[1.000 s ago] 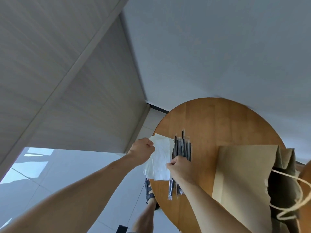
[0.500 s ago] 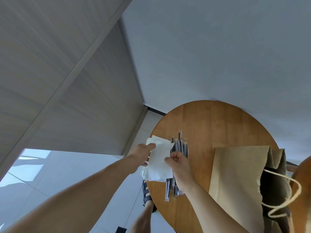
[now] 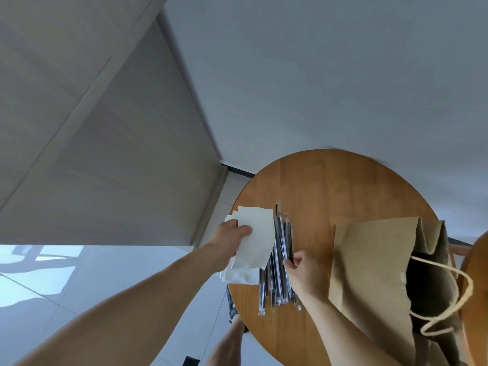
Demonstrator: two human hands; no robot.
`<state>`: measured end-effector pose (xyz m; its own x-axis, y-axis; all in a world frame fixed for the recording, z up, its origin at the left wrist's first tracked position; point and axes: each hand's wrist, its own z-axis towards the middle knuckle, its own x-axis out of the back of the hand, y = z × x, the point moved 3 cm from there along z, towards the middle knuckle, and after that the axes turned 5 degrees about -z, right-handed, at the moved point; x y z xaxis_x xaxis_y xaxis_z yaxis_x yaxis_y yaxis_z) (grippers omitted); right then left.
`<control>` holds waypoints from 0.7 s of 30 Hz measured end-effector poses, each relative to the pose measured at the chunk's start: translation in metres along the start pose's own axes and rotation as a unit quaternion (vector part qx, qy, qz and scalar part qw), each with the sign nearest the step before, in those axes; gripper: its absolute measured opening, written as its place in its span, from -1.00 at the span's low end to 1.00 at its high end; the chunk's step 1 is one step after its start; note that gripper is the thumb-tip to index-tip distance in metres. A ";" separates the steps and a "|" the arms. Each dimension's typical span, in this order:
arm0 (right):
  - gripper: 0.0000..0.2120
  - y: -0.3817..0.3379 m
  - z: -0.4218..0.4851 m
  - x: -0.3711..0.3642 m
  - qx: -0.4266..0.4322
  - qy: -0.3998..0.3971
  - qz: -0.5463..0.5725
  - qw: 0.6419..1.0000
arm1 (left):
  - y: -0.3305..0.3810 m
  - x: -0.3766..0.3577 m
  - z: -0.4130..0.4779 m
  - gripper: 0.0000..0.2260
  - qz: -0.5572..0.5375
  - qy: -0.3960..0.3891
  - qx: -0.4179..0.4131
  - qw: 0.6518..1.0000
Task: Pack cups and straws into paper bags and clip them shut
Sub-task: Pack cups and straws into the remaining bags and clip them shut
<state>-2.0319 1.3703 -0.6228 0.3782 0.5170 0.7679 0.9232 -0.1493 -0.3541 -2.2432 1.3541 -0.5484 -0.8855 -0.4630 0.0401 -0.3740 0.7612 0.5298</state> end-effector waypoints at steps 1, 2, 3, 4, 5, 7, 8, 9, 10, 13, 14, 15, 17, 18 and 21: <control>-0.83 0.001 0.003 -0.003 0.002 -0.013 -0.026 1.000 | 0.001 -0.001 0.000 -0.83 0.017 0.005 -0.007 1.000; -0.83 0.001 0.005 -0.006 0.001 -0.021 -0.046 0.999 | 0.001 -0.002 0.001 -0.83 0.028 0.008 -0.014 0.999; -0.84 0.001 0.006 -0.007 0.003 -0.025 -0.063 0.998 | 0.001 -0.003 0.001 -0.83 0.035 0.010 -0.021 0.999; -0.84 0.000 0.007 -0.008 0.007 -0.024 -0.079 0.997 | 0.001 -0.004 0.001 -0.82 0.040 0.012 -0.028 0.999; -0.84 0.000 0.006 -0.008 0.010 -0.024 -0.088 0.996 | 0.002 -0.005 0.002 -0.81 0.044 0.014 -0.034 0.998; -0.84 0.000 0.004 -0.006 0.010 -0.025 -0.075 0.997 | 0.002 -0.007 0.001 -0.78 0.054 0.017 -0.044 0.997; -0.87 0.000 0.003 -0.004 0.007 -0.027 -0.061 0.998 | 0.003 -0.008 0.001 -0.77 0.060 0.019 -0.048 0.997; -0.90 0.000 0.000 0.000 0.002 -0.026 -0.044 0.999 | 0.003 -0.009 0.000 -0.76 0.065 0.022 -0.053 0.996; -0.93 -0.002 -0.003 0.005 -0.003 -0.018 -0.026 0.999 | 0.004 -0.010 -0.001 -0.77 0.067 0.023 -0.058 0.996; -0.90 -0.009 -0.011 0.026 -0.001 0.030 0.070 0.997 | 0.009 -0.015 -0.006 -0.79 0.070 0.024 -0.068 0.995; -0.85 -0.014 -0.015 0.035 0.007 0.046 0.110 0.993 | 0.011 -0.018 -0.008 -0.81 0.065 0.023 -0.068 0.995; -0.82 -0.021 -0.019 0.043 0.020 0.054 0.150 0.987 | 0.015 -0.021 -0.011 -0.84 0.059 0.021 -0.067 0.996; -0.82 -0.036 -0.027 0.060 0.061 0.050 0.214 0.974 | 0.024 -0.030 -0.020 -0.90 0.041 0.013 -0.069 0.997; -0.83 -0.044 -0.032 0.067 0.085 0.044 0.231 0.968 | 0.029 -0.035 -0.025 -0.90 0.032 0.005 -0.072 0.997; -0.86 -0.060 -0.040 0.084 0.117 0.040 0.241 0.963 | 0.045 -0.048 -0.039 -0.88 0.002 -0.032 -0.085 0.996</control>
<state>-2.0530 1.3888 -0.5155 0.7714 0.3668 0.5200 0.6023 -0.1572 -0.7826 -2.2071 1.3925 -0.4933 -0.9045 -0.4263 -0.0097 -0.3237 0.6717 0.6663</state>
